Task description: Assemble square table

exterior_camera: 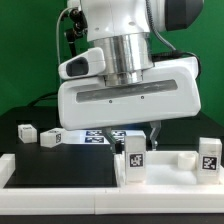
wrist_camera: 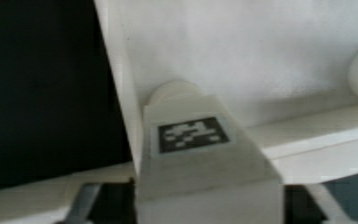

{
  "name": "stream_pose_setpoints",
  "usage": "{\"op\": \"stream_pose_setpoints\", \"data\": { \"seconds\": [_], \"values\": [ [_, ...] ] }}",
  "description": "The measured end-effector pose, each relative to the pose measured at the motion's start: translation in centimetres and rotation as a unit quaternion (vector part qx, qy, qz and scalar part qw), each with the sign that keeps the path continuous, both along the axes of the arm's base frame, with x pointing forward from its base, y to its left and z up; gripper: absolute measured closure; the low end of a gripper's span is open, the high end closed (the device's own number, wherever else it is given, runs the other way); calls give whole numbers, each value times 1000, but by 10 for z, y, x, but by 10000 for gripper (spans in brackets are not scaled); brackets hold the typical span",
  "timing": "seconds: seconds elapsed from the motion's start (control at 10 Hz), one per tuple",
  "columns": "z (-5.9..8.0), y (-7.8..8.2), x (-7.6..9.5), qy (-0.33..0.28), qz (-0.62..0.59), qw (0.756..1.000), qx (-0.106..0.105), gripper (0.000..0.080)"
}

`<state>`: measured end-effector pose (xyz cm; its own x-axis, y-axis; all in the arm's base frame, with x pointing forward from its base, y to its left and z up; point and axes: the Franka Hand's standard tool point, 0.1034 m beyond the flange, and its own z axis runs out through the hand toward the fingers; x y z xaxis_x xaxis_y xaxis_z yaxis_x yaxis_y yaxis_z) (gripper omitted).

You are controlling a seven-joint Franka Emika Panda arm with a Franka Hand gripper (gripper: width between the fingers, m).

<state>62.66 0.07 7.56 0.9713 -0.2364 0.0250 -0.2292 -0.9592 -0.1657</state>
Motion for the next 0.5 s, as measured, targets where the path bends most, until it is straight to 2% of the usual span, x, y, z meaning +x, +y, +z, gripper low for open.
{"op": "stream_pose_setpoints", "data": {
  "seconds": [0.1, 0.3, 0.5],
  "values": [
    [0, -1, 0, 4, -27, 1000, 2, 506],
    [-1, -2, 0, 14, -115, 993, 7, 506],
    [-1, -2, -1, 24, -243, 970, 12, 506]
  ]
}}
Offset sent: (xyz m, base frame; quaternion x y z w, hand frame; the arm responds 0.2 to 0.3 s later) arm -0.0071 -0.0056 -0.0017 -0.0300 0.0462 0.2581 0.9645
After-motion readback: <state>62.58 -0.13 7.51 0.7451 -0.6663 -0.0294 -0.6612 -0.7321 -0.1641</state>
